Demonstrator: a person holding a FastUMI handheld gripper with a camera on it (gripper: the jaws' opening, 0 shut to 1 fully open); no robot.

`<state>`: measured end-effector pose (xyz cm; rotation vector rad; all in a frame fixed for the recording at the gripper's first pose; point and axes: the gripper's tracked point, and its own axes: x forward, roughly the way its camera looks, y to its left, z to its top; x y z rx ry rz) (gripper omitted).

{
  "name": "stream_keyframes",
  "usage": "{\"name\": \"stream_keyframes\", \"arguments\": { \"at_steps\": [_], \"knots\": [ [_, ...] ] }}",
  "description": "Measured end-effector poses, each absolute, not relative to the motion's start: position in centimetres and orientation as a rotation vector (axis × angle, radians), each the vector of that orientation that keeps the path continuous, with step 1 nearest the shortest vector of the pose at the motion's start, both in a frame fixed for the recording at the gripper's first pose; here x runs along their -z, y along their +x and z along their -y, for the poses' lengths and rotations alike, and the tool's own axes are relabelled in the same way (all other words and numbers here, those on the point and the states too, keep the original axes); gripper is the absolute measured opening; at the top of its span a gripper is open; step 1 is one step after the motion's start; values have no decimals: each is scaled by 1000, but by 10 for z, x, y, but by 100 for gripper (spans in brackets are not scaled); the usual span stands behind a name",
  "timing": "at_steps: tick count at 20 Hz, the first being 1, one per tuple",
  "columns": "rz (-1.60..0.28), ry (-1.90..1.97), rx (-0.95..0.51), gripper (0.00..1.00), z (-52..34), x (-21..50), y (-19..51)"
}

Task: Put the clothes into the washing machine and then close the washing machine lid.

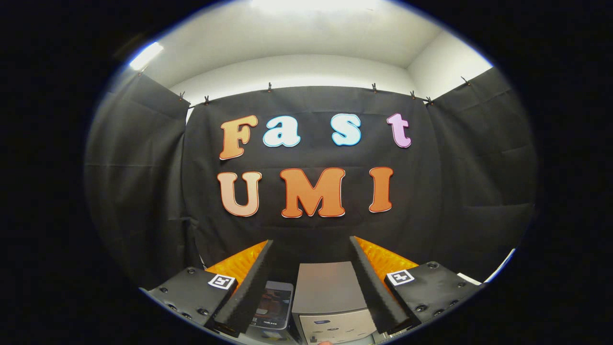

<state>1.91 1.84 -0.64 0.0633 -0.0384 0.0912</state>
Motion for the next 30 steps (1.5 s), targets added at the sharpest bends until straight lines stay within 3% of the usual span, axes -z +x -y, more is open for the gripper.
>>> {"name": "stream_keyframes", "arguments": {
  "at_steps": [30],
  "knots": [
    [43,51,-66,99,-25,13,34]
  ]
}}
